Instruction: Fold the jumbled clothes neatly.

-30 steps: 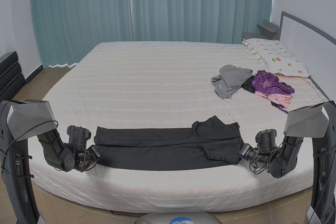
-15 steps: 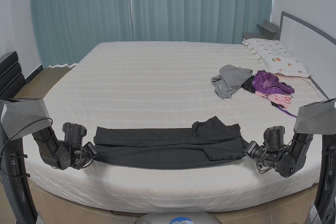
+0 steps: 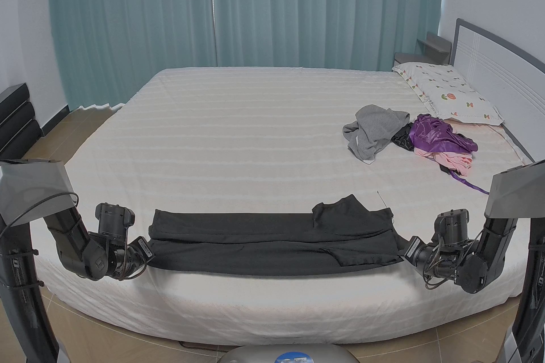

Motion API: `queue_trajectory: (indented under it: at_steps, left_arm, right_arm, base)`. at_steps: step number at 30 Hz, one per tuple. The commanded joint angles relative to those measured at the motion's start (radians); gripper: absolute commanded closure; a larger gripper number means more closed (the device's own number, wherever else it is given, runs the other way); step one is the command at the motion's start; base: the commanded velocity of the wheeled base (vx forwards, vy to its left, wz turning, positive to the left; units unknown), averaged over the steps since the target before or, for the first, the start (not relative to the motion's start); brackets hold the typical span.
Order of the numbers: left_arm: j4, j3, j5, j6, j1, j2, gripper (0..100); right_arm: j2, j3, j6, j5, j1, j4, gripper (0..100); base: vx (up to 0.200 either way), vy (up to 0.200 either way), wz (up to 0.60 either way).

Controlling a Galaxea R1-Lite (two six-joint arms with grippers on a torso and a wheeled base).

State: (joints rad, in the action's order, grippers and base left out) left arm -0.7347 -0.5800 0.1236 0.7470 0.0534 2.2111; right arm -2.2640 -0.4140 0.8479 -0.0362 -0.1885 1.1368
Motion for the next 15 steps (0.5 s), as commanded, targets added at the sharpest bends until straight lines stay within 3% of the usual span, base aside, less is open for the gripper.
queue_trajectory:
  at_steps: [1, 15]
  left_arm:
    - [0.000, 0.043, -0.002, -0.015, 0.000, -0.005, 100]
    - [0.000, 0.069, -0.012, -0.038, 0.009, 0.015, 100]
  right_arm:
    - [0.024, 0.060, -0.039, -0.018, 0.000, 0.000, 100]
    - [-0.019, 0.112, -0.128, -0.024, -0.012, 0.001, 100]
  base:
    - [0.000, 0.000, 0.00]
    - [0.000, 0.000, 0.00]
